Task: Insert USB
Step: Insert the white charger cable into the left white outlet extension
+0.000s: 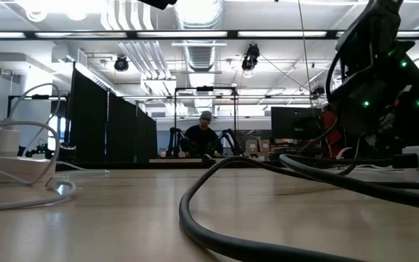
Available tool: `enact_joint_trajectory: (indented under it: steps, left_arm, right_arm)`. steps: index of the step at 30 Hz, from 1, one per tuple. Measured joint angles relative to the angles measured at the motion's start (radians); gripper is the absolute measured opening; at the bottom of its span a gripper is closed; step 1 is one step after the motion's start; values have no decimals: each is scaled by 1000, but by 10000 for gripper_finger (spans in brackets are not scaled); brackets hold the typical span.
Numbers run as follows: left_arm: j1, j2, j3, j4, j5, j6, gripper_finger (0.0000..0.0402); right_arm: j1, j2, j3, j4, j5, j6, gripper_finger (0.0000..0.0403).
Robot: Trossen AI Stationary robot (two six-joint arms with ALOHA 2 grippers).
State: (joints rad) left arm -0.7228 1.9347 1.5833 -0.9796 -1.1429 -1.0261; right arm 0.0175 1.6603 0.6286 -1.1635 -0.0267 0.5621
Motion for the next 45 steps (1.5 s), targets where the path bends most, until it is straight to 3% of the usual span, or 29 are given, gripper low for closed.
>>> enact_joint_trajectory:
  steps: [3, 9, 18, 23, 26, 31, 35, 40, 45]
  left_arm:
    - [-1, 0, 0, -1, 0, -4, 105]
    - [-2, 0, 0, -1, -5, -5, 105]
    - [-2, 0, 0, 0, -11, -11, 105]
    - [2, 0, 0, 10, -39, -27, 105]
    - [8, 0, 0, 28, -126, -66, 105]
    - [58, 0, 0, 100, -148, -33, 110]
    - [131, 0, 0, 244, -1, 149, 139]
    - [237, -2, 0, 528, 264, 440, 201]
    - [322, -2, 0, 628, 429, 499, 248]
  right_arm:
    - [-4, 0, -12, 19, -16, -22, 115]
    - [-2, -34, 11, 43, -30, -54, 10]
    - [92, -250, 143, 125, 124, -49, 1]
    - [221, -462, 212, 356, 226, -38, 1]
    - [314, -566, 217, 572, 343, -39, 1]
    - [435, -615, 218, 787, 527, -74, 0]
    - [453, -566, 235, 800, 579, -76, 0]
    - [454, -447, 308, 781, 602, -116, 0]
    - [454, -350, 420, 694, 632, -168, 0]
